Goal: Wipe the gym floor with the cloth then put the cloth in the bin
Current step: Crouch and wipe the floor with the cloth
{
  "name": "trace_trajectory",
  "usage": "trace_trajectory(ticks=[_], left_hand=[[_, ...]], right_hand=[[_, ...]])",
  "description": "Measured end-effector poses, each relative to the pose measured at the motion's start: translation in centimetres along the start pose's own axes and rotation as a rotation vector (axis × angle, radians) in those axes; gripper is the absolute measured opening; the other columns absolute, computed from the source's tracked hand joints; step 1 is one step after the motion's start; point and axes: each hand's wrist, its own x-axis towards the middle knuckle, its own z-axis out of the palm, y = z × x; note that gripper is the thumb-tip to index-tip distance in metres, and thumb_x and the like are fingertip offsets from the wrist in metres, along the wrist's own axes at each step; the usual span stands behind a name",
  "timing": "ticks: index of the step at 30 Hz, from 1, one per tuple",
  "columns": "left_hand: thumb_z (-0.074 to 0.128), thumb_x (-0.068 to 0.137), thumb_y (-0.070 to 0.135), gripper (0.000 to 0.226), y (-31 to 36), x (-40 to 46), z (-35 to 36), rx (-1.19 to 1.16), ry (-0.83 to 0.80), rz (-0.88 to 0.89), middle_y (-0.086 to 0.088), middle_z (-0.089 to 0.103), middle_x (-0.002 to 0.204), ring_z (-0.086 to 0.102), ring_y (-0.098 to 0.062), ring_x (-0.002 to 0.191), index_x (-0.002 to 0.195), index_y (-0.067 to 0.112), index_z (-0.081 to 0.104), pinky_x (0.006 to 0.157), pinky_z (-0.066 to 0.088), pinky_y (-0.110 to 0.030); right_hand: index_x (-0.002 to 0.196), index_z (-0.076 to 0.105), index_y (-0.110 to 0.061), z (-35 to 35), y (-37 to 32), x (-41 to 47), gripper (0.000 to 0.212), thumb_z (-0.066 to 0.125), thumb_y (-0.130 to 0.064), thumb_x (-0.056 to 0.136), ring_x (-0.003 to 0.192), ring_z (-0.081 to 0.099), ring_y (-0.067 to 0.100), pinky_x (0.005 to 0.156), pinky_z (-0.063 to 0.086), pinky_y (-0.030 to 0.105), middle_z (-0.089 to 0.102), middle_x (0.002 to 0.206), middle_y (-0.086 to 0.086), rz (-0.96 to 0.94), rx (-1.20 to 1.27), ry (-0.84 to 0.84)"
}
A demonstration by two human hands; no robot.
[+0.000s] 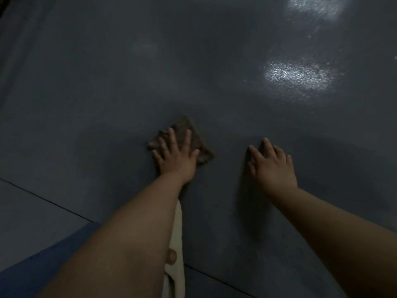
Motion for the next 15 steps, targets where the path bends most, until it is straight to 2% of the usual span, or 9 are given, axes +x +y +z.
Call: trace_trajectory(ticks=[3, 6, 9, 13, 15], left_hand=[[0.022, 0.098, 0.053, 0.06, -0.2, 0.4, -0.5, -0.184, 0.005, -0.287, -0.005, -0.028, 0.155, -0.018, -0.037, 0.142, 0.148, 0.041, -0.01, 0.113, -0.005, -0.058], [0.023, 0.099, 0.05, 0.06, 2.7, -0.9, 0.4, -0.303, 0.013, -0.4, -0.006, -0.03, 0.154, -0.02, -0.039, 0.141, 0.148, 0.041, -0.011, 0.112, -0.006, -0.057], [0.023, 0.099, 0.05, 0.061, 5.9, -3.9, 2.4, -0.242, 0.007, -0.277, -0.01, -0.031, 0.153, -0.022, -0.042, 0.14, 0.148, 0.039, -0.012, 0.111, -0.007, -0.059], [0.024, 0.098, 0.053, 0.065, 9.3, -10.0, 5.9, -0.02, -0.076, 0.1, -0.013, -0.034, 0.151, -0.025, -0.044, 0.138, 0.146, 0.04, -0.017, 0.108, -0.013, -0.061], [0.022, 0.098, 0.055, 0.065, 9.6, -11.3, 6.8, 0.064, -0.115, 0.203, -0.011, -0.038, 0.149, -0.028, -0.043, 0.137, 0.144, 0.042, -0.022, 0.107, -0.016, -0.061]], right_hand=[[0.15, 0.014, -0.031, 0.1, 1.0, -0.7, 0.051, 0.027, -0.041, 0.102, 0.145, 0.005, 0.03, 0.116, 0.01, 0.047, -0.002, 0.16, 0.005, -0.011, 0.012, 0.001], [0.15, 0.016, -0.029, 0.3, 1.8, -1.2, 0.05, 0.026, -0.039, 0.102, 0.145, 0.007, 0.029, 0.114, 0.018, 0.042, 0.0, 0.16, 0.006, -0.029, 0.028, 0.006], [0.15, 0.018, -0.027, 0.6, 2.0, -1.9, 0.05, 0.026, -0.038, 0.102, 0.145, 0.008, 0.029, 0.114, 0.019, 0.042, 0.003, 0.16, 0.006, -0.046, 0.041, 0.02], [0.15, 0.018, -0.027, 1.3, 1.9, -3.2, 0.051, 0.027, -0.039, 0.101, 0.144, 0.01, 0.031, 0.113, 0.02, 0.042, 0.003, 0.16, 0.007, -0.064, 0.07, 0.024], [0.151, 0.017, -0.025, 1.8, 1.8, -3.9, 0.054, 0.031, -0.039, 0.101, 0.143, 0.01, 0.031, 0.113, 0.022, 0.042, 0.003, 0.16, 0.006, -0.071, 0.082, 0.012]])
